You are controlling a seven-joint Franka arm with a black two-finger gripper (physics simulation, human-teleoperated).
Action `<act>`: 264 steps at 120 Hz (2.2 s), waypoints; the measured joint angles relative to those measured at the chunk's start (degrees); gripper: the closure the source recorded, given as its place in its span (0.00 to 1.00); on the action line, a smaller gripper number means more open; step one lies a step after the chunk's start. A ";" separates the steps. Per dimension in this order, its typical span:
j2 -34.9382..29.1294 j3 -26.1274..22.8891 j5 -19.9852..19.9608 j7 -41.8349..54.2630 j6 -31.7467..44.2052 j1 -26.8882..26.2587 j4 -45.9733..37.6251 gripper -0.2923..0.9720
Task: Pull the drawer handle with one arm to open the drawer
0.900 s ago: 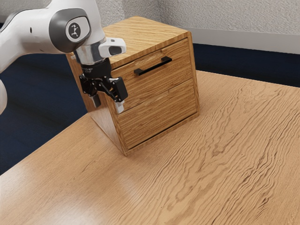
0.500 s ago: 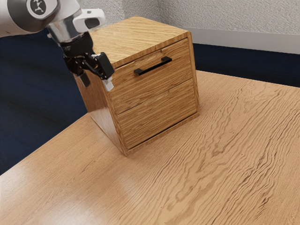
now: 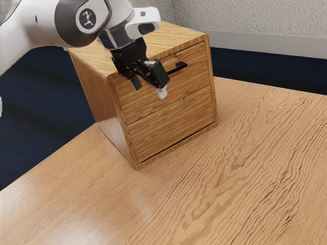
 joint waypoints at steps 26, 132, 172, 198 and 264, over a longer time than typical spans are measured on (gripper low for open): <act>2.01 -1.95 0.65 -0.09 4.86 -0.37 0.13 0.23; 4.75 -4.94 11.78 2.54 8.94 1.71 3.14 0.23; 6.71 -7.13 14.32 3.44 7.73 1.64 5.34 0.23; 7.43 -8.00 14.33 3.81 8.24 1.63 6.63 0.23; 12.49 -12.98 14.44 4.40 8.26 8.93 13.17 0.23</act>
